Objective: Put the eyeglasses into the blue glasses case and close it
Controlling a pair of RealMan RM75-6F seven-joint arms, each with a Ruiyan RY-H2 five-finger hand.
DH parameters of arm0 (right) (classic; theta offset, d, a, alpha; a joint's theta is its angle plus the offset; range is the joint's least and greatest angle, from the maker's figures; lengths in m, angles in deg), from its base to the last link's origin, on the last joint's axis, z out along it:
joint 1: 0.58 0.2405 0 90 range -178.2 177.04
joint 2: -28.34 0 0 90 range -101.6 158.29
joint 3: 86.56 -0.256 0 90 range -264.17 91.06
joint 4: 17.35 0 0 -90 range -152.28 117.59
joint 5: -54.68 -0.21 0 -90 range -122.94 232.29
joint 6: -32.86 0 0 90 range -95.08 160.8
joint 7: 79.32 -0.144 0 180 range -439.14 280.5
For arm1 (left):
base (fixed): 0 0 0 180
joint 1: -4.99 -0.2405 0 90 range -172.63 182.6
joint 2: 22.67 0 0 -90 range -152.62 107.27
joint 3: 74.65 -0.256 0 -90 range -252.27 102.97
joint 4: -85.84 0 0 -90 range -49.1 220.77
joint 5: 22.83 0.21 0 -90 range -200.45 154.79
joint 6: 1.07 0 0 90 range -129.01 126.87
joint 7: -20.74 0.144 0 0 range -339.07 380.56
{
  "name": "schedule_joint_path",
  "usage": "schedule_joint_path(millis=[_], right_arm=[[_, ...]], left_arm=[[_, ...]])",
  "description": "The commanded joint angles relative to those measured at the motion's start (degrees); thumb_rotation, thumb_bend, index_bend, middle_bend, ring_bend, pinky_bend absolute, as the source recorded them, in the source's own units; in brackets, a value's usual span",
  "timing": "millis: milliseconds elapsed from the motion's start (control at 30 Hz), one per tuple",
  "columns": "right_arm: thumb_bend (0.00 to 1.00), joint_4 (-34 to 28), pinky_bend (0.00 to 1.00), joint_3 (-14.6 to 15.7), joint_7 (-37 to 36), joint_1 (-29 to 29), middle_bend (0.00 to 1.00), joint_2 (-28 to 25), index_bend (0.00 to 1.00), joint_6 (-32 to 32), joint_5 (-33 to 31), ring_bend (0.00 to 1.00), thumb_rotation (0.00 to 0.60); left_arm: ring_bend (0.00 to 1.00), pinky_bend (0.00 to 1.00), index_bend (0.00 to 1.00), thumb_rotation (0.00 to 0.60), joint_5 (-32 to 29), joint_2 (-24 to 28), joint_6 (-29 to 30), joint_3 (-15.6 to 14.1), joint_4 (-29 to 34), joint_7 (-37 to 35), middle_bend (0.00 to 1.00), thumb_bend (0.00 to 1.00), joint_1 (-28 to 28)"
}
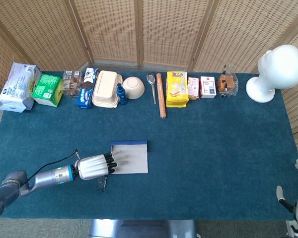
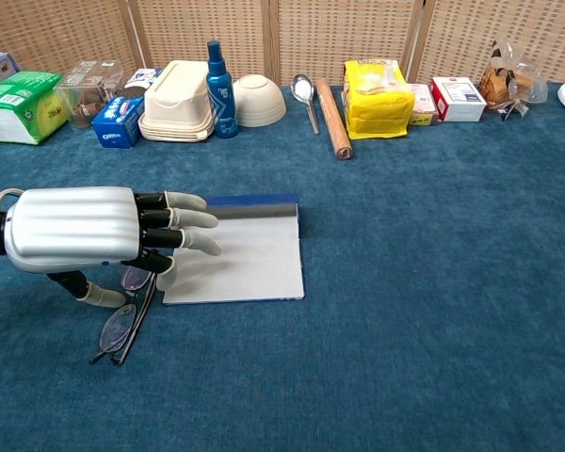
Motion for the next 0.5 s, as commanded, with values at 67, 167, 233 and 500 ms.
schedule_joint_path(millis=[67, 167, 233, 500], right_arm=[[0.36, -0.01, 0.07, -0.01, -0.15, -0.11, 0.19, 0.02, 0.00, -0.06, -0.08, 0.00, 0.600], [0.35, -0.07, 0.07, -0.08, -0.23, -0.24, 0.19, -0.06, 0.00, -0.16, -0.25, 0.00, 0.600], [0.35, -0.09, 0.07, -0.13, -0.50, -0.42, 0.19, -0.16, 0.00, -0.32, -0.37, 0.00, 0.600], [0.35, -0.26, 0.07, -0.18, -0.91, -0.71, 0.19, -0.31, 0.00, -0.45, -0.53, 0.00, 0.600]], left_arm=[[0.00, 0.00, 0.40, 0.600, -0.07, 0.04, -0.07, 0.10, 0.61, 0.39, 0.11, 0.19, 0.28], [0.00, 0.00, 0.45, 0.600, -0.16, 0.04, -0.40, 0.16, 1.06, 0.76, 0.11, 0.20, 0.54], [0.00, 0.00, 0.50, 0.600, 0.13, -0.01, -0.30, -0.04, 1.16, 1.01, 0.12, 0.21, 0.73], [0.00, 0.00, 0.53, 0.600, -0.05, 0.37, -1.16, -0.26, 1.70, 1.51, 0.11, 0.26, 1.12]])
